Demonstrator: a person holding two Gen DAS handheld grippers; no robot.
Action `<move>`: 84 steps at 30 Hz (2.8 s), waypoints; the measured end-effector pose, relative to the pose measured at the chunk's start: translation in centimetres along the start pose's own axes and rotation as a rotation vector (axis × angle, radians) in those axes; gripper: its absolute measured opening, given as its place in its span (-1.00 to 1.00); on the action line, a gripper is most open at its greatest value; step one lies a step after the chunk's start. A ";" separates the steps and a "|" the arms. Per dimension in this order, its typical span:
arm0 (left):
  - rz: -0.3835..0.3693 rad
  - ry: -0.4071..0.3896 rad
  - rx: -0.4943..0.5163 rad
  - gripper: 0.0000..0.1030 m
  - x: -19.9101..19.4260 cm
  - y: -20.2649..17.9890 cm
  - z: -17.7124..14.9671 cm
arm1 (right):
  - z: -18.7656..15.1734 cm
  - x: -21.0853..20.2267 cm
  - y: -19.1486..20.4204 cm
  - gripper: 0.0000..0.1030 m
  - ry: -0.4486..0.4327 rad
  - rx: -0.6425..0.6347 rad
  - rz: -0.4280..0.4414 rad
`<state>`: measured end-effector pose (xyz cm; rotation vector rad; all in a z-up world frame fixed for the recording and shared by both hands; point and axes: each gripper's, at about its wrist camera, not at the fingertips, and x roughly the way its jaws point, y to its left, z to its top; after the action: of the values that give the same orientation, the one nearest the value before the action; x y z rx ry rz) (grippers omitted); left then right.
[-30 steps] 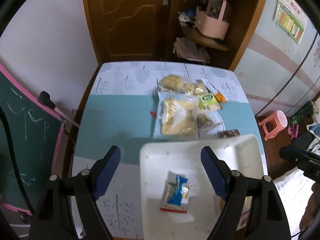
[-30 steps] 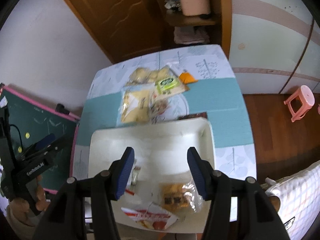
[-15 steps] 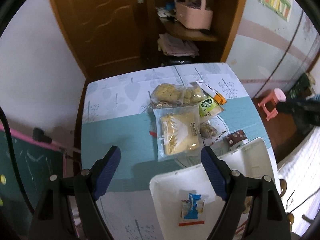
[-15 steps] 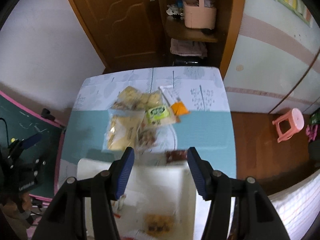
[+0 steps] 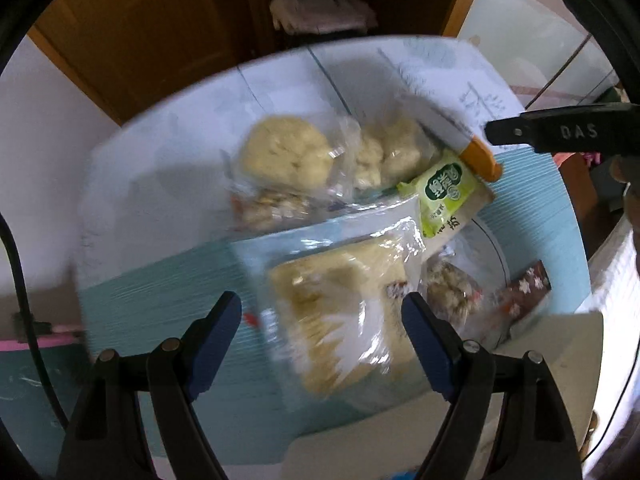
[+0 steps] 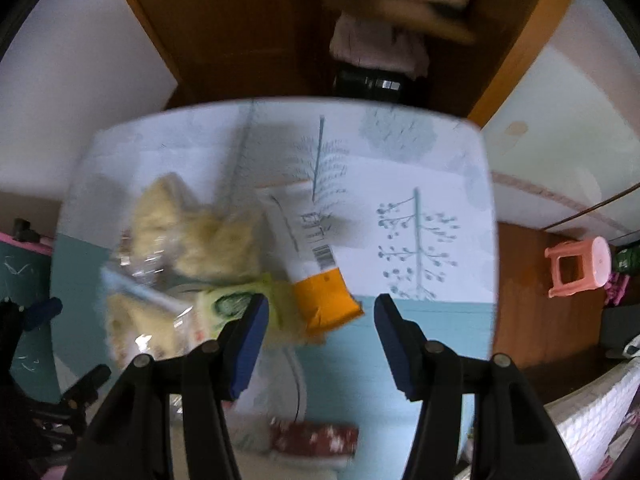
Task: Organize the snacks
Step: 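Grasp the clear bread bag with the left tool while the right grasps the orange-white bar, then carry the bread bag and orange-white bar toward the white tray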
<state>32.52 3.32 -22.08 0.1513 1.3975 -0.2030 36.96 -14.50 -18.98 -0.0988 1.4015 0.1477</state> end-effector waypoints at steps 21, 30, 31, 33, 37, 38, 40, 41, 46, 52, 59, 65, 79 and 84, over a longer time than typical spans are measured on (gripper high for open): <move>0.003 0.044 -0.241 0.98 6.2 -0.5 -0.9 | 0.8 6.5 1.2 -0.29 0.055 -0.030 -0.003; -0.095 -0.056 -0.307 -0.47 2.5 2.1 -3.0 | -1.6 1.6 1.3 -0.29 -0.016 -0.005 0.071; -0.122 -0.063 -0.326 -0.54 2.0 2.8 -3.3 | -1.8 0.9 1.3 -0.29 -0.026 -0.003 0.081; -0.117 -0.070 -0.328 -0.60 1.4 3.0 -3.5 | -2.1 -0.5 1.2 -0.29 -0.047 0.000 0.099; -0.118 -0.106 -0.334 -0.70 -0.4 3.8 -4.3 | -2.8 -2.4 1.2 -0.29 -0.083 -0.012 0.116; -0.115 -0.114 -0.333 -0.71 -0.5 3.6 -4.0 | -3.2 -3.3 1.3 -0.29 -0.099 -0.015 0.115; -0.111 -0.133 -0.328 -0.73 -2.0 4.2 -4.4 | -3.4 -4.4 1.4 -0.29 -0.119 -0.009 0.122; -0.114 -0.141 -0.326 -0.73 -2.5 4.2 -4.4 | -3.5 -4.8 1.3 -0.29 -0.128 0.000 0.129; -0.109 -0.242 -0.298 -0.74 -7.1 4.1 -4.9 | -4.6 -7.0 0.8 -0.30 -0.165 0.036 0.156; -0.102 -0.371 -0.255 -0.73 -14.2 3.9 -6.4 | -6.8 -10.9 0.6 -0.30 -0.219 0.051 0.188; -0.104 -0.438 -0.181 -0.73 -20.6 2.5 -10.8 | -12.3 -17.0 1.4 -0.29 -0.278 0.008 0.235; -0.097 -0.422 -0.147 -0.73 -22.8 1.3 -15.8 | -19.1 -20.0 4.1 -0.29 -0.255 -0.120 0.258; -0.091 -0.316 -0.134 -0.73 -19.9 -2.9 -24.9 | -32.7 -19.2 7.4 -0.28 -0.084 -0.334 0.304; -0.078 -0.295 -0.167 -0.72 -18.3 -3.3 -26.2 | -34.7 -15.9 9.2 -0.26 0.007 -0.391 0.359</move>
<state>3.73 6.97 -8.41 -0.0703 1.1215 -0.1649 -0.84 -11.54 -8.87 -0.1705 1.3733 0.7205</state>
